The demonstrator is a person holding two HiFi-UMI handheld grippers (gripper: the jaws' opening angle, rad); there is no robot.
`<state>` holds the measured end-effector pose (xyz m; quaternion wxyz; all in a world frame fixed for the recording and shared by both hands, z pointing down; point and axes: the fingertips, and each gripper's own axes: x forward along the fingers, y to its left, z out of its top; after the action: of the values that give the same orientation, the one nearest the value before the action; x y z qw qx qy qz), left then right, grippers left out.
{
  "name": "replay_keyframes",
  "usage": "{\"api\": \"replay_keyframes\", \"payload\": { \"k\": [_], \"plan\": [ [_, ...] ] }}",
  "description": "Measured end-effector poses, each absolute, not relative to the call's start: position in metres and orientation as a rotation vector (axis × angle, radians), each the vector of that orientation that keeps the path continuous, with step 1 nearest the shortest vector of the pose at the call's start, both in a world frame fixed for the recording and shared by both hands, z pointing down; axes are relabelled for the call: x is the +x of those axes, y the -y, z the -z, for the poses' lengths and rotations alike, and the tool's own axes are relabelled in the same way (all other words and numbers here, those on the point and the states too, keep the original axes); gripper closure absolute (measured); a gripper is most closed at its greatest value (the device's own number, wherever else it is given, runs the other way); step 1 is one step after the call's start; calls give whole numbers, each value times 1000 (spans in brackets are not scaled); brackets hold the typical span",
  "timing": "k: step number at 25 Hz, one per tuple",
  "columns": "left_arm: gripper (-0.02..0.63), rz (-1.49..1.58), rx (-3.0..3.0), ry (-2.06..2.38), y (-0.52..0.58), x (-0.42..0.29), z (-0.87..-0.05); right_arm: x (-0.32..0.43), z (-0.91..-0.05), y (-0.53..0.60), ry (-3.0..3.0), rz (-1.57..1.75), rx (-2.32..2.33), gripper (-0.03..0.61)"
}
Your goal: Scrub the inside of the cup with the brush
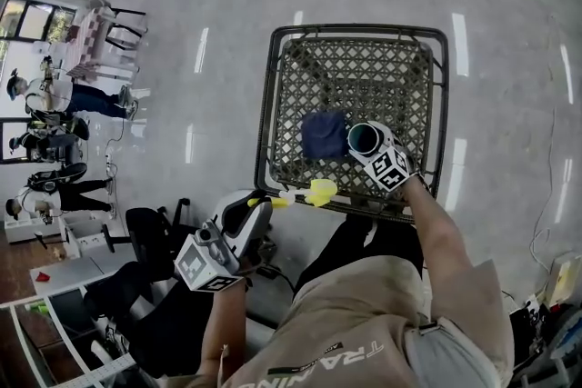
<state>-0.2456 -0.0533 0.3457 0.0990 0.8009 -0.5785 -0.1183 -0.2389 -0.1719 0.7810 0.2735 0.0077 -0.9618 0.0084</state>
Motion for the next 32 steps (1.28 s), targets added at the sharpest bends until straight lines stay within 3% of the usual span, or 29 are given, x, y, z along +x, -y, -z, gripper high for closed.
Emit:
{"api": "replay_keyframes", "payload": {
  "k": [13, 20, 30, 32],
  "plan": [
    [560, 348, 2434, 1665, 51, -241, -343, -203, -825, 169, 2370, -39, 62, 195],
    [560, 331, 2457, 1642, 51, -244, -358, -179, -802, 177, 2394, -169, 89, 195],
    [560, 426, 2488, 1568, 77, -242, -353, -140, -625, 179, 2627, -142, 166, 378],
    [560, 434, 2514, 1569, 79, -241, -349, -135, -593, 172, 2664, -106, 187, 456]
  ]
}}
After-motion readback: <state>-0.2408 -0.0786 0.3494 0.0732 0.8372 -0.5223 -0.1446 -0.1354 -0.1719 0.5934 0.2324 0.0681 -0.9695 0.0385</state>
